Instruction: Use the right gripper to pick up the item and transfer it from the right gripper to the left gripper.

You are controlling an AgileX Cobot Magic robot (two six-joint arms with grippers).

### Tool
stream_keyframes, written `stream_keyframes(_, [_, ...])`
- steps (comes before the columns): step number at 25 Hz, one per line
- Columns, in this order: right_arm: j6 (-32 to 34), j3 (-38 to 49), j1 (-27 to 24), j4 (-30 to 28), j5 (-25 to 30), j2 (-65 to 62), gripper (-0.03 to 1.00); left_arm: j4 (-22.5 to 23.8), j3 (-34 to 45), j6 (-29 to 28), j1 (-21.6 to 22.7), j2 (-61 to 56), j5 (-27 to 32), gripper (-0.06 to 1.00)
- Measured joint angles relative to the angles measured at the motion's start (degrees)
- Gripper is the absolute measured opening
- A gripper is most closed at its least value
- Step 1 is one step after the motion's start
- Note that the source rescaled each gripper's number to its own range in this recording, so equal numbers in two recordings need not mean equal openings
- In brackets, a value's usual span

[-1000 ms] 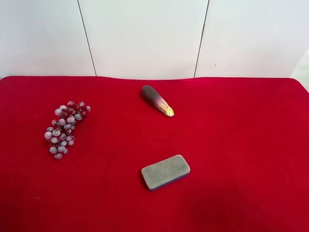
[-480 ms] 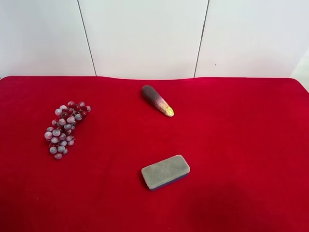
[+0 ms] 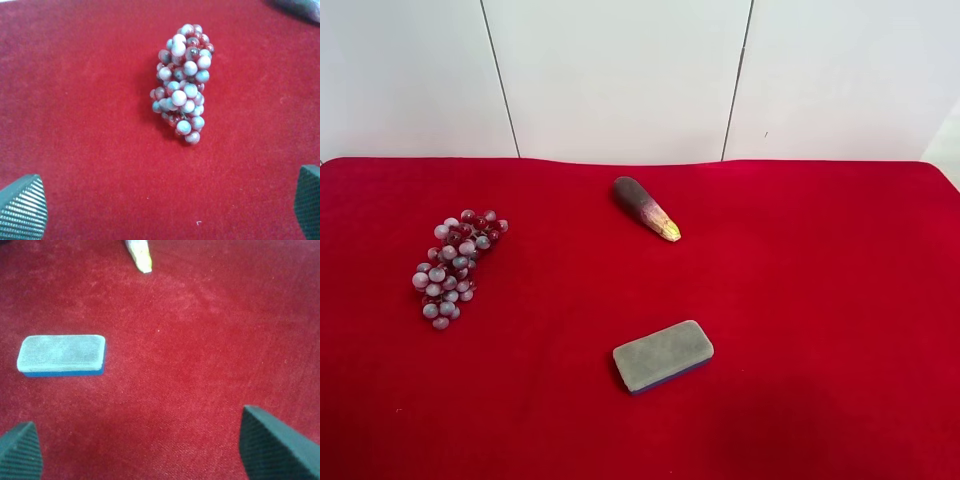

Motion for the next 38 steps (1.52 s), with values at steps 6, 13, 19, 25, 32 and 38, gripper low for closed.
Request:
stream_keyframes(6, [0.0,0.0,0.0,0.0,0.0,0.0,0.71,-4.16,0.0,7.22,5.94,-0.12,0.94,1.0])
stream_keyframes(13, [0.0,0.0,0.0,0.0,0.0,0.0,0.71,-4.48,0.0,7.99,6.13,-0.12,1.06,1.0])
stream_keyframes(19, [0.0,0.0,0.0,0.0,0.0,0.0,0.71,-4.48,0.0,7.99,6.13,-0.12,1.06,1.0])
stream_keyframes(25, [0.0,0.0,0.31,0.0,0.0,0.0,0.71,-4.48,0.0,8.05,6.13,-0.12,1.06,1.0])
stream_keyframes(32, [0.0,0.0,-3.35,0.07,0.0,0.0,0.71,-4.52,0.0,8.05,6.13,-0.12,1.06,1.0])
stream_keyframes(38, [0.0,0.0,-14.67,0.07,0.0,0.0,0.71,-4.52,0.0,8.05,6.13,-0.12,1.06,1.0])
